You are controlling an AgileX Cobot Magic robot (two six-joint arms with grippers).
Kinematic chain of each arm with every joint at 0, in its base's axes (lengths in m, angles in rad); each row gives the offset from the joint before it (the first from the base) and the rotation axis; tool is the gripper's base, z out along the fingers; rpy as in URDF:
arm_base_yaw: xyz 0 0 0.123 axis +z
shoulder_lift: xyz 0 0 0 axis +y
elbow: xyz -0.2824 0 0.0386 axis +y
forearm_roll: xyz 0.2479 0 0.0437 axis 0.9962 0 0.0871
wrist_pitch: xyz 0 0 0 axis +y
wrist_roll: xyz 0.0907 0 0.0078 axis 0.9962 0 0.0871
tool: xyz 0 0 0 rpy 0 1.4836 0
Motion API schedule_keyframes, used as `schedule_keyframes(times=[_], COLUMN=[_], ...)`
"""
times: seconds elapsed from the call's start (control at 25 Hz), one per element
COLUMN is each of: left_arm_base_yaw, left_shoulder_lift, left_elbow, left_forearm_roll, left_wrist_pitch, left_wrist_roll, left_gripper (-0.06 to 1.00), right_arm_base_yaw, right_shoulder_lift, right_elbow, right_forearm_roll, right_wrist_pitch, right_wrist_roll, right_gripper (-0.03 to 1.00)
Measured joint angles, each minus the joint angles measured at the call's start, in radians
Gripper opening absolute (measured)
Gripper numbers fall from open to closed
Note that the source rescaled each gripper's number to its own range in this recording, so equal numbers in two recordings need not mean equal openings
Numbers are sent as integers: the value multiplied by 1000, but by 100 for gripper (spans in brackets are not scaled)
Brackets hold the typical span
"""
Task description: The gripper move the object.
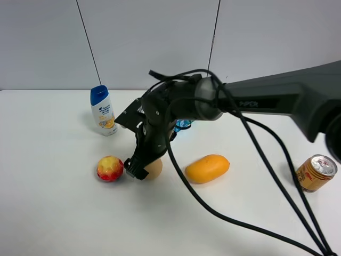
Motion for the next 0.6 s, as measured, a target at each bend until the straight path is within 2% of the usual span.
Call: schedule_keyframes(times=[0.12,0.32,0.44,0.6], left_arm_base_yaw=[0,0,0,0], left_shoulder_lift=[0,0,0,0], left_elbow=[0,0,0,0], left_forearm_roll=[0,0,0,0], left_wrist_pitch=[0,0,0,0], left_wrist_roll=[0,0,0,0], left_gripper=[100,100,100,100], right_arm_base_yaw=[0,-29,-89,-218], right_shoulder_lift=[-92,-256,-334,-407], right_elbow=[0,0,0,0], right_forearm_roll=[-1,29,29,30], right_wrist_pitch=[53,193,225,241], right_wrist_roll=[11,25,25,11], right_gripper=[92,92,92,92])
